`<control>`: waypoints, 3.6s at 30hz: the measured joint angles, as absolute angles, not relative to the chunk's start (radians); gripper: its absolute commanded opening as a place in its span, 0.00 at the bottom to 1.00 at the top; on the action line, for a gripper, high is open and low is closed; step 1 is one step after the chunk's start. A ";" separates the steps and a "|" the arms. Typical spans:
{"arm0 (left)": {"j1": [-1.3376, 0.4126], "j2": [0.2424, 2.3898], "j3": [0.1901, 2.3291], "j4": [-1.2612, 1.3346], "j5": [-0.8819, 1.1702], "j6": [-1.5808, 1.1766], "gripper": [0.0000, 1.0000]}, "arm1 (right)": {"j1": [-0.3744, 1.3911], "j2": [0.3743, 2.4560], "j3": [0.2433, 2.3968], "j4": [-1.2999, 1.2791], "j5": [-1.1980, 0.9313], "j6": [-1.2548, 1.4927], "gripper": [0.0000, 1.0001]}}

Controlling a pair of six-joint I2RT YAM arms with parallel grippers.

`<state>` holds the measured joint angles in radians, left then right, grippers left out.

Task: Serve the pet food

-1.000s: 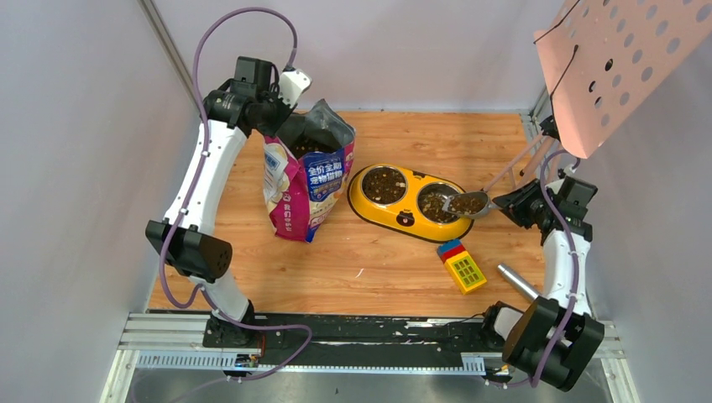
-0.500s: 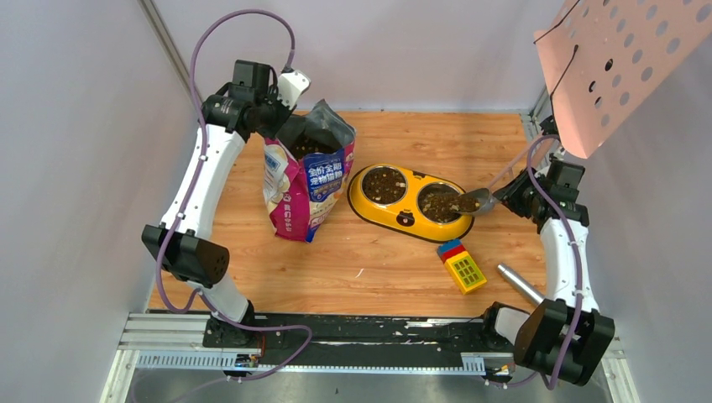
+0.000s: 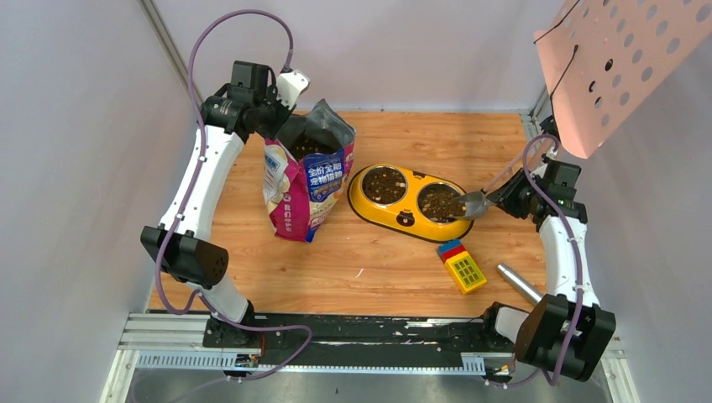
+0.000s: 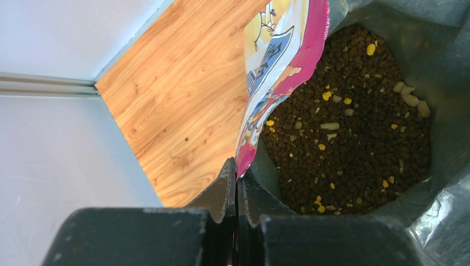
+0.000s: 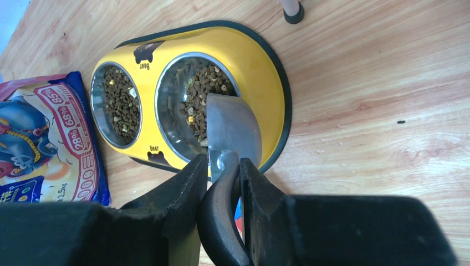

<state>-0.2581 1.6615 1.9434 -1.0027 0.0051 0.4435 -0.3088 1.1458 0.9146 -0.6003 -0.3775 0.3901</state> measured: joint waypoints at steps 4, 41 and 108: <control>-0.258 1.662 1.943 -1.003 0.014 0.439 0.00 | -0.309 1.146 0.897 -0.601 -0.424 0.393 0.00; -0.255 1.695 1.988 -1.028 0.063 0.405 0.00 | 0.006 1.100 0.924 -0.560 -0.299 0.042 0.00; -0.255 1.632 1.916 -1.005 0.073 0.353 0.00 | 0.179 1.436 0.648 -0.199 -0.825 0.374 0.49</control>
<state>-0.2546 1.6321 1.9156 -1.0050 0.0734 0.3534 0.1795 1.4361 0.6483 -0.1993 -0.8253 0.3737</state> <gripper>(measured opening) 0.007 0.378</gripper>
